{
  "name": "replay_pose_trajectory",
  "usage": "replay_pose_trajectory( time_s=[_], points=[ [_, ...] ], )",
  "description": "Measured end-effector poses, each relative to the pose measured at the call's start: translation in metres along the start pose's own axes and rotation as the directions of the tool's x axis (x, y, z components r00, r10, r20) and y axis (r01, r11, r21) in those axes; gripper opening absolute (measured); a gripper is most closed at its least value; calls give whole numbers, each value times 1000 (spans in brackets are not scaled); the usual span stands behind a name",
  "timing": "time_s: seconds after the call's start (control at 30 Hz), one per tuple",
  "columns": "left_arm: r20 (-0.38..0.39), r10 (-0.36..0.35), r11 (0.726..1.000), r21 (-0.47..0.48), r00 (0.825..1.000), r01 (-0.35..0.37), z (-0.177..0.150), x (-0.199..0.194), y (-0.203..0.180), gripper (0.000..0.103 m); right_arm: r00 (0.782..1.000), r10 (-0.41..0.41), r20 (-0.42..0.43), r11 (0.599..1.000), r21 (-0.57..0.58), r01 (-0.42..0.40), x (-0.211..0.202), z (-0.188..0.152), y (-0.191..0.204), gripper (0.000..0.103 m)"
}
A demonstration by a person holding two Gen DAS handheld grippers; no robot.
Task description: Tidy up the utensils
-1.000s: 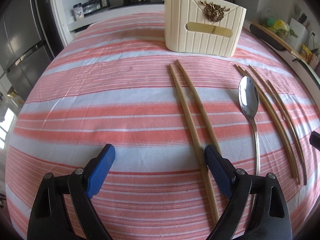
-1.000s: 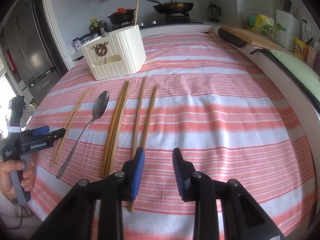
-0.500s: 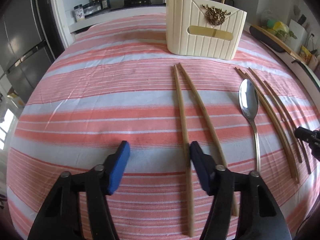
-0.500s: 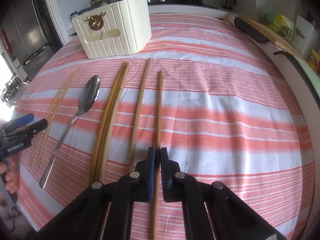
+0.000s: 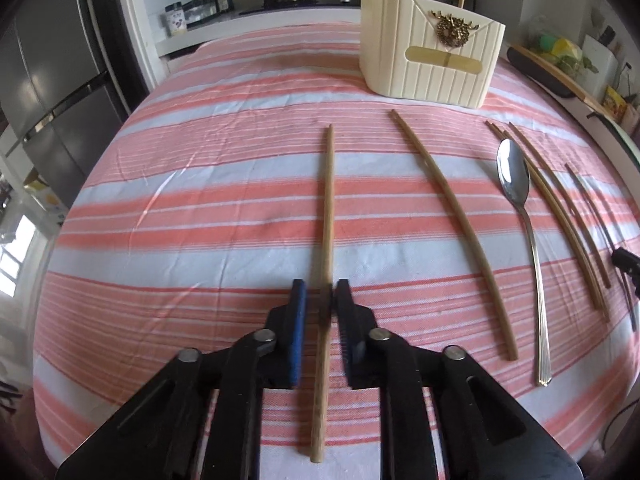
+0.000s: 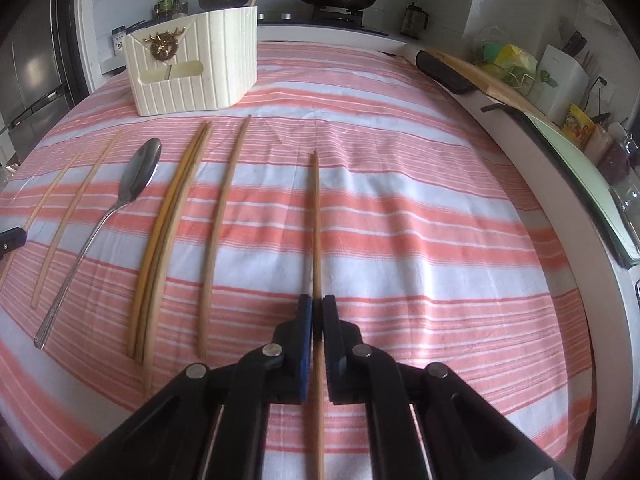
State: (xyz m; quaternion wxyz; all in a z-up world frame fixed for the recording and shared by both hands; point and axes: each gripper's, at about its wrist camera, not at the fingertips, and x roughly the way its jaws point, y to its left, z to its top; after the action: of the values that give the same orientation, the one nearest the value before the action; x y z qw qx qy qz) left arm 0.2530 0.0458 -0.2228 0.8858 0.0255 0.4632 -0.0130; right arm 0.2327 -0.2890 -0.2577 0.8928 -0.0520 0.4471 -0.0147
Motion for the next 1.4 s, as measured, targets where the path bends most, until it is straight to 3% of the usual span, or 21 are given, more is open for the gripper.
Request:
replay_pose_trajectory(
  time_s=[0.03,0.07,0.17,0.33,0.6,0.77,0.9,0.97,1.03,1.17,1.27,1.4],
  points=[
    [2,18,1000,1,1000,-18,0,0,0,59,1000,7,1,1000,-2,-7,0,-1,1,7],
    [9,35,999,0,999,-35,-1,0,0,66,1000,6,7,1000,-6,-6,0,-1,2,11],
    [14,38,999,0,999,-38,-1,4,-1,69,1000,2,16,1000,-1,-2,-1,-2,3,22],
    [14,61,998,-4,998,-61,1,8,0,81,999,26,29,1000,14,-27,0,-5,-1,23],
    [30,77,997,9,997,-77,0,9,0,85,998,29,50,999,22,-30,0,-7,-1,23],
    [-19,-5,1000,-10,1000,5,7,15,11,86,997,65,-29,998,2,-65,3,3,-4,23],
    [-114,-125,990,49,986,131,27,22,19,87,969,179,-169,983,-13,-183,11,19,-13,30],
    [-164,-195,976,62,967,208,38,25,21,87,945,211,-250,974,-31,-225,17,29,-16,30],
    [-179,-219,969,72,959,235,50,27,23,87,921,233,-311,968,-21,-252,23,37,-18,30],
    [-206,-165,968,155,965,198,73,42,12,85,893,235,-382,962,-42,-271,38,56,-14,30],
    [-265,-130,964,192,955,184,85,64,2,72,891,214,-401,961,-75,-265,51,76,-8,30],
    [-289,-110,962,212,951,175,108,81,-4,73,878,209,-430,960,-82,-268,72,104,-4,29]
  ],
)
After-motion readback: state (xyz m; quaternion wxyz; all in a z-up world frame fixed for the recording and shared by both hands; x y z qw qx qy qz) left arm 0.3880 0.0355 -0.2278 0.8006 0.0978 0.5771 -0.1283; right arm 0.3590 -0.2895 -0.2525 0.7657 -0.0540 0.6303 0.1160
